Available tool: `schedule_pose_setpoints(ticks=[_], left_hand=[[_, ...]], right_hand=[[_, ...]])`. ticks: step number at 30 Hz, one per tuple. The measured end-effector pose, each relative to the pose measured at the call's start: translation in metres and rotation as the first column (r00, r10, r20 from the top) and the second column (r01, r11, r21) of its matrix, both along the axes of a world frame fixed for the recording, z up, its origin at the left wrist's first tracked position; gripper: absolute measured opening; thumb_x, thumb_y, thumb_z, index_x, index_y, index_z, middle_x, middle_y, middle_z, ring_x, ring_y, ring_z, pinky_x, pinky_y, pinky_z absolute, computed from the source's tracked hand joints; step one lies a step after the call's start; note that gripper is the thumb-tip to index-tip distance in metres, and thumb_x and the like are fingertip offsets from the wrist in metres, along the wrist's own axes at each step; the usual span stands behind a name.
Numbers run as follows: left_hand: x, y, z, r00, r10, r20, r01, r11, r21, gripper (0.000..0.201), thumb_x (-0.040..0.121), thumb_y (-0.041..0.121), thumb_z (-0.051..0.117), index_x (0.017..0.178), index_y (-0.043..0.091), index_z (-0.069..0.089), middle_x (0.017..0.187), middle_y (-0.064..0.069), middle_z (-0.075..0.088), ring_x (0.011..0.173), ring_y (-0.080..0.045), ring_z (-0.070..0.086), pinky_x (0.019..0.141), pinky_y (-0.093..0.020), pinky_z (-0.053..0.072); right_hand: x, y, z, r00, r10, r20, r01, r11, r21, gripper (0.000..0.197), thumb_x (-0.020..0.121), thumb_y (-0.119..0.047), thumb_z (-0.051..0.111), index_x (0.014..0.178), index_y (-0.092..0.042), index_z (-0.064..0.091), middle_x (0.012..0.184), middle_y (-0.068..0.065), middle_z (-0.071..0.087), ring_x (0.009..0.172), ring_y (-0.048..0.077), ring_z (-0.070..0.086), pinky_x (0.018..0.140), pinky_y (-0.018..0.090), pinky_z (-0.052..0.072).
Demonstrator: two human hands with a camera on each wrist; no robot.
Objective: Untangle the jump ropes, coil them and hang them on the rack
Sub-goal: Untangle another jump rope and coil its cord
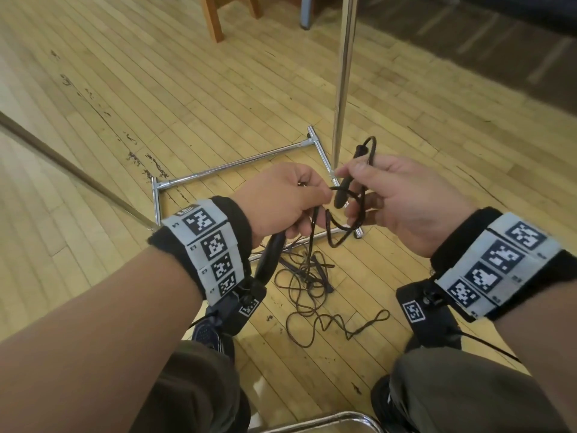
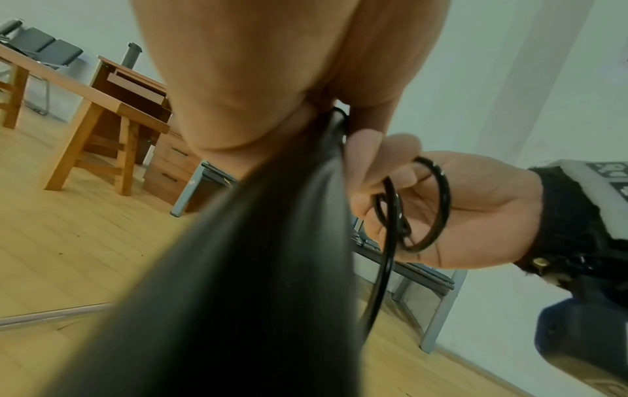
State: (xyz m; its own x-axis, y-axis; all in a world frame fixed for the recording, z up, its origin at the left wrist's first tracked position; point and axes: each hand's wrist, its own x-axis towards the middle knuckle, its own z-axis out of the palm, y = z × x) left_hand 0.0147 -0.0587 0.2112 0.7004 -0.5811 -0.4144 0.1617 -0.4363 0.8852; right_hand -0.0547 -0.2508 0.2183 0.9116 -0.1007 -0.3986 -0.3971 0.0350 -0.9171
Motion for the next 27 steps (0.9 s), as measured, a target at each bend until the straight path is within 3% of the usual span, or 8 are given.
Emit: schedule_pose_setpoints(ticks=[3, 7, 12, 15, 20, 22, 24, 27], left_hand=[[-0.001, -0.003, 0.000, 0.999, 0.031, 0.015, -0.030, 0.999, -0.017, 0.012, 0.106, 0.017, 0.061, 0.096, 0.012, 0.063, 0.070, -0.006, 0.074, 0.046, -0.015, 0.058, 0.043, -0.027, 0.040], [0.000, -0.003, 0.001, 0.997, 0.070, 0.017, -0.069, 0.997, -0.043, 0.012, 0.106, 0.015, 0.059, 0.096, 0.013, 0.063, 0.064, -0.003, 0.071, 0.046, -0.014, 0.055, 0.041, -0.026, 0.040], [0.005, 0.003, -0.002, 0.991, 0.087, 0.106, -0.101, 0.985, 0.142, 0.010, 0.105, 0.017, 0.058, 0.097, 0.014, 0.065, 0.067, -0.003, 0.075, 0.046, -0.012, 0.053, 0.044, -0.027, 0.040], [0.010, 0.006, -0.005, 0.983, 0.098, 0.154, -0.137, 0.954, 0.266, 0.010, 0.104, 0.019, 0.061, 0.098, 0.014, 0.067, 0.064, 0.000, 0.074, 0.042, -0.008, 0.051, 0.044, -0.026, 0.041], [0.013, 0.008, -0.009, 0.961, 0.061, 0.270, -0.160, 0.918, 0.362, 0.010, 0.104, 0.025, 0.060, 0.100, 0.022, 0.069, 0.063, 0.008, 0.074, 0.038, -0.001, 0.049, 0.050, -0.024, 0.042], [0.012, 0.009, -0.009, 0.949, 0.001, 0.315, -0.130, 0.913, 0.387, 0.013, 0.105, 0.026, 0.058, 0.111, 0.031, 0.069, 0.063, 0.012, 0.073, 0.038, 0.003, 0.052, 0.053, -0.024, 0.042], [0.011, 0.010, -0.006, 0.941, -0.105, 0.322, -0.036, 0.914, 0.403, 0.031, 0.106, 0.027, 0.057, 0.127, 0.049, 0.064, 0.066, 0.013, 0.074, 0.042, 0.003, 0.054, 0.056, -0.024, 0.045], [0.008, 0.009, -0.002, 0.947, -0.228, 0.225, 0.133, 0.919, 0.372, 0.031, 0.105, 0.033, 0.059, 0.123, 0.058, 0.065, 0.068, 0.009, 0.075, 0.047, -0.004, 0.054, 0.058, -0.025, 0.049]], right_hand=[[-0.004, 0.008, -0.003, 0.995, 0.090, -0.050, -0.090, 0.996, 0.009, 0.021, 0.106, -0.029, 0.057, 0.113, -0.017, 0.073, 0.096, 0.020, 0.067, 0.075, 0.023, 0.068, 0.067, 0.036, 0.061], [-0.007, 0.010, -0.005, 0.975, 0.200, -0.093, -0.203, 0.979, -0.016, 0.020, 0.106, -0.024, 0.057, 0.120, -0.013, 0.066, 0.108, 0.023, 0.073, 0.078, 0.029, 0.072, 0.068, 0.041, 0.064], [-0.007, 0.003, -0.005, 0.969, 0.229, -0.090, -0.237, 0.967, -0.095, 0.015, 0.106, -0.011, 0.055, 0.118, -0.011, 0.064, 0.068, 0.006, 0.066, 0.057, 0.024, 0.065, 0.053, 0.036, 0.060], [-0.005, -0.003, -0.003, 0.972, 0.205, -0.118, -0.223, 0.960, -0.170, 0.015, 0.101, -0.009, 0.062, 0.115, -0.014, 0.066, 0.064, 0.005, 0.060, 0.049, 0.020, 0.056, 0.044, 0.034, 0.051], [-0.005, -0.011, 0.002, 0.933, 0.305, -0.193, -0.346, 0.907, -0.240, 0.016, 0.097, -0.020, 0.070, 0.112, -0.016, 0.068, 0.059, 0.001, 0.055, 0.043, 0.015, 0.043, 0.038, 0.029, 0.037], [-0.006, -0.011, 0.002, 0.928, 0.321, -0.188, -0.362, 0.894, -0.262, 0.015, 0.098, -0.024, 0.069, 0.109, -0.014, 0.068, 0.056, -0.002, 0.052, 0.042, 0.014, 0.039, 0.036, 0.026, 0.034], [-0.006, -0.011, 0.002, 0.944, 0.292, -0.151, -0.323, 0.911, -0.258, 0.016, 0.099, -0.026, 0.067, 0.105, -0.011, 0.067, 0.054, -0.002, 0.049, 0.040, 0.014, 0.036, 0.035, 0.024, 0.031], [-0.001, -0.014, 0.005, 0.979, 0.178, -0.102, -0.199, 0.947, -0.251, 0.031, 0.101, -0.038, 0.062, 0.096, -0.008, 0.068, 0.052, -0.002, 0.045, 0.039, 0.013, 0.033, 0.033, 0.023, 0.029]])
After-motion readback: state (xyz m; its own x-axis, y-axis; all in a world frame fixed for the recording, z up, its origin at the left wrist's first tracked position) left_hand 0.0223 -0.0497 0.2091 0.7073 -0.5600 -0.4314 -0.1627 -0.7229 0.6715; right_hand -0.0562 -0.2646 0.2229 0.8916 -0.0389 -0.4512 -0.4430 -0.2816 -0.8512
